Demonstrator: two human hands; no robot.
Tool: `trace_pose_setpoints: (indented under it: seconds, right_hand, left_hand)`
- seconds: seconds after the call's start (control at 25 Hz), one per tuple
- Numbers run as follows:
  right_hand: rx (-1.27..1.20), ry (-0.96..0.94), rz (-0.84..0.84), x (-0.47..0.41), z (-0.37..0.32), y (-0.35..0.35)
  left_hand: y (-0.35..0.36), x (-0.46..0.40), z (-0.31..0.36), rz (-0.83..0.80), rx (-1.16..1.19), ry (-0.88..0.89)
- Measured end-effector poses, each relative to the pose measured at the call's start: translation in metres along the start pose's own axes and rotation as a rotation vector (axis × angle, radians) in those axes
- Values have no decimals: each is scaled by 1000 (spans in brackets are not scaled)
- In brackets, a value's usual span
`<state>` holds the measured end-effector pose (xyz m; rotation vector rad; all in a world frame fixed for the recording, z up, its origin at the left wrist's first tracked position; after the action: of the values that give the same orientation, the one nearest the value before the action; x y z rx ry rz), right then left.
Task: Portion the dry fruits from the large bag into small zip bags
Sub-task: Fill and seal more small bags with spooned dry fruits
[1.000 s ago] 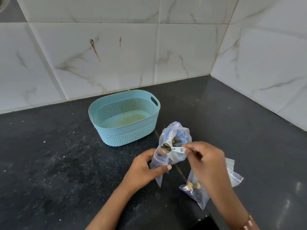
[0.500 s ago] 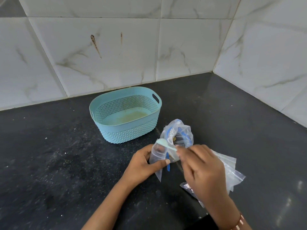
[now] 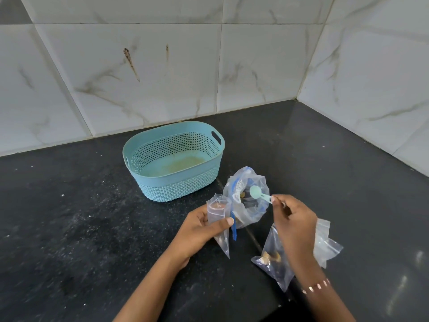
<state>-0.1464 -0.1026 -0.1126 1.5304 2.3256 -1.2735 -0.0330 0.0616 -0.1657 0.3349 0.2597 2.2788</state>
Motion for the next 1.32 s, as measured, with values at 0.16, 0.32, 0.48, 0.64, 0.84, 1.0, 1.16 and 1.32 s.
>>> trace_pose_setpoints:
  seconds: [0.16, 0.32, 0.48, 0.64, 0.84, 1.0, 1.16, 1.32]
  right_hand:
    - [369, -351, -107, -9, -27, 36]
    - [469, -447, -169, -9, -39, 51]
    - [348, -455, -320, -2, -35, 61]
    - [294, -330, -295, -18, -27, 53]
    - [353, -188, -443, -16, -30, 70]
    - [297, -105, -485, -11, -27, 70]
    - [135, 23, -436, -11, -14, 59]
    - [65, 215, -448, -17, 6, 61]
  left_hand:
    - [5, 1, -3, -15, 90, -44]
    - [13, 0, -6, -14, 205, -66]
    - [15, -2, -9, -15, 293, -79]
    - [14, -3, -10, -9, 355, -84]
    - [8, -9, -11, 27, 418, -64]
    - [3, -15, -13, 59, 458, -45]
    - [7, -20, -10, 11, 479, -29]
    - [18, -26, -3, -43, 374, -15]
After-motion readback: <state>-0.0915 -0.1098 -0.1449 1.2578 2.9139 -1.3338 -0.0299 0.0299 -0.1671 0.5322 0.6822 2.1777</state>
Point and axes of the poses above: each hand's wrist, its own x-axis away from the middle knuckle, its own y-axis out of the palm, z = x × y, the point moved 8 cm from there along -x, towards the middle knuckle, and after that the axes turned 8 degrees about x, right-handed, at the moved point
